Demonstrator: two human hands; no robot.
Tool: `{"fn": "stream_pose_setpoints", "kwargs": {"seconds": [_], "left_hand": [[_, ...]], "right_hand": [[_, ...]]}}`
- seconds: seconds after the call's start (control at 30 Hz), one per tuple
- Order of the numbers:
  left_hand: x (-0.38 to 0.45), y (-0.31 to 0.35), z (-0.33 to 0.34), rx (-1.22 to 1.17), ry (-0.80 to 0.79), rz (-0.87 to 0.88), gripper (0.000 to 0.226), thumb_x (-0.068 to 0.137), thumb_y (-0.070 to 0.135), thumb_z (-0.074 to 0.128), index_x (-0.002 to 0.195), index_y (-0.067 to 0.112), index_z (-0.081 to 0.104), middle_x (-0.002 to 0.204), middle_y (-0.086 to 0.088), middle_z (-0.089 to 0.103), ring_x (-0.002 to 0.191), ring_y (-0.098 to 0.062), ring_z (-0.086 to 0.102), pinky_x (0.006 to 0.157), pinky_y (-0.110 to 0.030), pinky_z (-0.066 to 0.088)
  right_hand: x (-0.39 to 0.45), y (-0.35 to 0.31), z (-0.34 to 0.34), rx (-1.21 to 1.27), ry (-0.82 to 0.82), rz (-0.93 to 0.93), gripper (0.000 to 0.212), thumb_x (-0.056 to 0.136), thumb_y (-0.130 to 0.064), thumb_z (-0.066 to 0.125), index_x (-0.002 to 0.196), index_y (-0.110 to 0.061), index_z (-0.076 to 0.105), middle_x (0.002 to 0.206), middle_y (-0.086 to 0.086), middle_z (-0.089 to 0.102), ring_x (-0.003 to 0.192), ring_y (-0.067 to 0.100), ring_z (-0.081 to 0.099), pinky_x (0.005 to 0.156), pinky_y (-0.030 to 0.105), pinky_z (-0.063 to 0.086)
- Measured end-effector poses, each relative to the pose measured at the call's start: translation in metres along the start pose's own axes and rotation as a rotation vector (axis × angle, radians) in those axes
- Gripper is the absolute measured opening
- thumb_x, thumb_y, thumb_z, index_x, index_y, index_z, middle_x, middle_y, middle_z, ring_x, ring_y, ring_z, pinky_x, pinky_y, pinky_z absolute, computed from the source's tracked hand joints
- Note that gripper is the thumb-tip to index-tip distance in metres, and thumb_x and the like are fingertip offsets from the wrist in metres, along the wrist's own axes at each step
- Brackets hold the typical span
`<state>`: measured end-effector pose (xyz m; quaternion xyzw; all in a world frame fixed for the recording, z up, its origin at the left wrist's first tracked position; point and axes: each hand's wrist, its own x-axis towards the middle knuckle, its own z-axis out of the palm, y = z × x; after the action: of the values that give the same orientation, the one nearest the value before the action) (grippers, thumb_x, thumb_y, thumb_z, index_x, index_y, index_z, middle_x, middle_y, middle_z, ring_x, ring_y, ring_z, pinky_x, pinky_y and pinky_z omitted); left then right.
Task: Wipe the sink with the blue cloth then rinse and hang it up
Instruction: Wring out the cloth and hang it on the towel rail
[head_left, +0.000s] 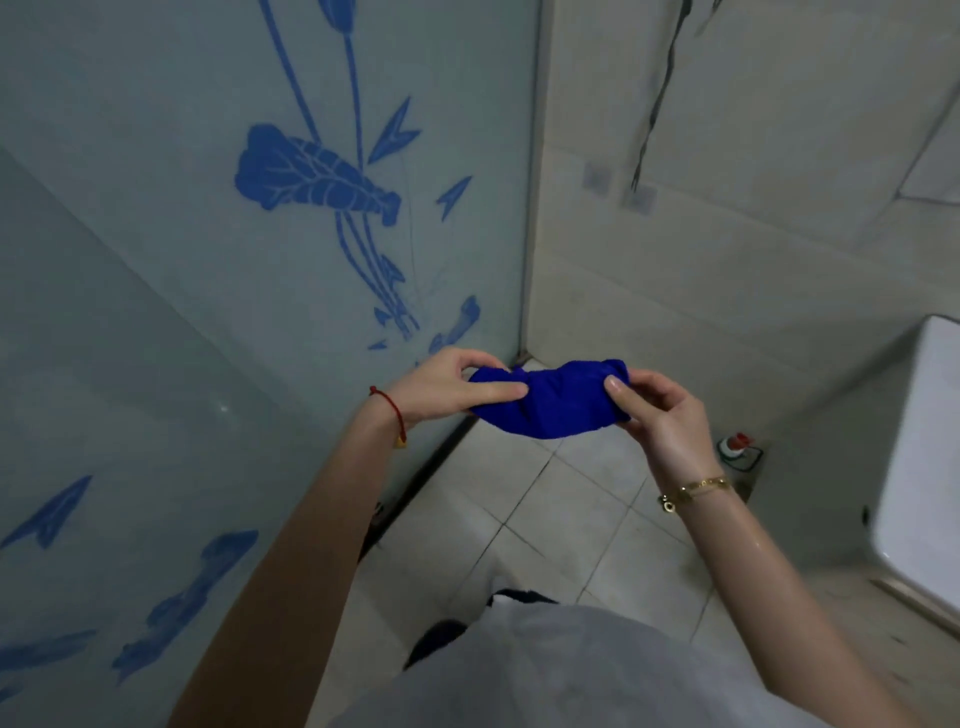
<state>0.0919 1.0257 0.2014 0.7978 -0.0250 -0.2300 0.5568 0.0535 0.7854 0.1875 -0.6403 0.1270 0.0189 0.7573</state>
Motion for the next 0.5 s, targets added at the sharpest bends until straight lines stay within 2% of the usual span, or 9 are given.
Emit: {"fn": "stream_pose_setpoints", "kwargs": {"seconds": [0.1, 0.13, 0.23, 0.3, 0.4, 0.5], "left_hand": [[0.026, 0.006, -0.015, -0.099, -0.017, 0.116, 0.017, 0.082, 0.018, 0.078, 0.096, 0.012, 0.069, 0.115, -0.005, 0.071, 0.105, -0.017, 0.068, 0.092, -0.027, 0.054], [0.034, 0.008, -0.018, -0.158, -0.034, 0.148, 0.013, 0.082, 0.012, 0.077, 0.091, 0.015, 0.069, 0.117, -0.005, 0.07, 0.106, -0.018, 0.067, 0.092, -0.026, 0.054], [0.057, 0.011, -0.023, -0.223, 0.006, 0.268, 0.022, 0.081, 0.006, 0.076, 0.082, 0.024, 0.065, 0.113, 0.006, 0.069, 0.109, -0.012, 0.065, 0.09, -0.021, 0.051], [0.074, 0.014, -0.029, -0.222, 0.004, 0.319, 0.021, 0.08, 0.013, 0.078, 0.083, 0.027, 0.063, 0.108, 0.014, 0.069, 0.107, -0.003, 0.063, 0.089, -0.018, 0.049], [0.095, 0.023, -0.042, -0.162, -0.008, 0.392, 0.016, 0.075, 0.036, 0.075, 0.082, 0.039, 0.061, 0.089, 0.02, 0.066, 0.091, 0.0, 0.061, 0.082, -0.016, 0.046], [0.118, 0.029, -0.055, -0.12, -0.033, 0.467, 0.016, 0.08, 0.031, 0.074, 0.084, 0.034, 0.059, 0.088, 0.014, 0.065, 0.088, -0.004, 0.061, 0.081, -0.02, 0.047]], "right_hand": [[0.02, -0.006, 0.008, -0.036, 0.082, -0.021, 0.007, 0.081, -0.012, 0.073, 0.088, -0.012, 0.071, 0.081, 0.004, 0.07, 0.078, 0.011, 0.067, 0.073, 0.023, 0.055], [0.026, -0.008, 0.01, -0.052, 0.112, -0.03, 0.007, 0.08, -0.014, 0.074, 0.087, -0.013, 0.072, 0.082, 0.004, 0.07, 0.08, 0.012, 0.067, 0.076, 0.025, 0.055], [0.041, -0.018, 0.015, -0.145, 0.165, -0.088, 0.008, 0.081, -0.019, 0.074, 0.087, -0.016, 0.072, 0.089, 0.006, 0.071, 0.088, 0.017, 0.067, 0.082, 0.03, 0.054], [0.049, -0.024, 0.019, -0.212, 0.202, -0.129, 0.01, 0.083, -0.022, 0.072, 0.09, -0.015, 0.071, 0.091, 0.004, 0.072, 0.09, 0.016, 0.067, 0.081, 0.026, 0.055], [0.058, -0.03, 0.03, -0.243, 0.247, -0.177, 0.008, 0.085, -0.021, 0.071, 0.091, -0.016, 0.071, 0.092, 0.003, 0.072, 0.088, 0.013, 0.068, 0.077, 0.022, 0.055], [0.066, -0.033, 0.042, -0.2, 0.316, -0.195, 0.004, 0.086, -0.019, 0.07, 0.089, -0.017, 0.07, 0.09, 0.001, 0.073, 0.087, 0.012, 0.068, 0.077, 0.021, 0.055]]}}
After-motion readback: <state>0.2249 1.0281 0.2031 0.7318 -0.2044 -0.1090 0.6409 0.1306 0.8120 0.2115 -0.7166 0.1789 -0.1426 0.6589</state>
